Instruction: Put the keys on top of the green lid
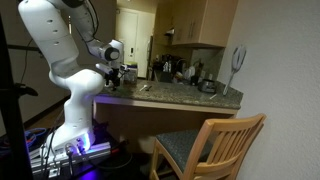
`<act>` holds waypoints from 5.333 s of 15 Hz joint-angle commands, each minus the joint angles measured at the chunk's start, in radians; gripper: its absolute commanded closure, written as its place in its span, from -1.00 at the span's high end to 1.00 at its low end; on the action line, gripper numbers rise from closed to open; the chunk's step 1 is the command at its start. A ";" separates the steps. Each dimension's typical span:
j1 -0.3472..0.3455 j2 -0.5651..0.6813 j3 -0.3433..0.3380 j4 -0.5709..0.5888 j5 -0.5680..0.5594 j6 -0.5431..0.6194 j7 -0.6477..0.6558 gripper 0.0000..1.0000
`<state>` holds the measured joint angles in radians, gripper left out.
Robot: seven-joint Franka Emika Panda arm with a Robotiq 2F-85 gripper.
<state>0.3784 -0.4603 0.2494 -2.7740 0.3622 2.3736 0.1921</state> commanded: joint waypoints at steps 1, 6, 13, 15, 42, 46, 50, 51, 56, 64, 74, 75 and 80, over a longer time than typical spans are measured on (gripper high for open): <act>-0.012 0.001 0.012 0.002 -0.011 0.011 0.005 1.00; -0.049 0.026 0.058 0.002 -0.090 0.068 0.071 1.00; -0.054 0.012 0.061 0.012 -0.136 0.039 0.125 1.00; -0.040 0.014 0.058 0.012 -0.123 0.052 0.110 1.00; -0.037 0.033 0.059 0.006 -0.107 0.163 0.068 -0.95; -0.046 -0.241 -0.057 0.018 -0.117 -0.147 -0.021 -0.95; -0.082 -0.369 -0.116 0.053 -0.129 -0.253 -0.066 -0.95; -0.082 -0.375 -0.130 0.062 -0.114 -0.260 -0.079 -0.95; -0.087 -0.403 -0.121 0.053 -0.098 -0.250 -0.081 -0.95; -0.144 -0.140 -0.051 0.107 -0.129 0.082 -0.017 -0.95; -0.138 -0.014 -0.028 0.128 -0.152 0.063 0.034 -0.95; -0.136 -0.009 -0.029 0.123 -0.148 0.064 0.031 -0.95; -0.133 0.025 -0.016 0.096 -0.149 0.079 0.043 -0.95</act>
<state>0.2537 -0.4637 0.2178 -2.6673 0.2236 2.4454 0.2203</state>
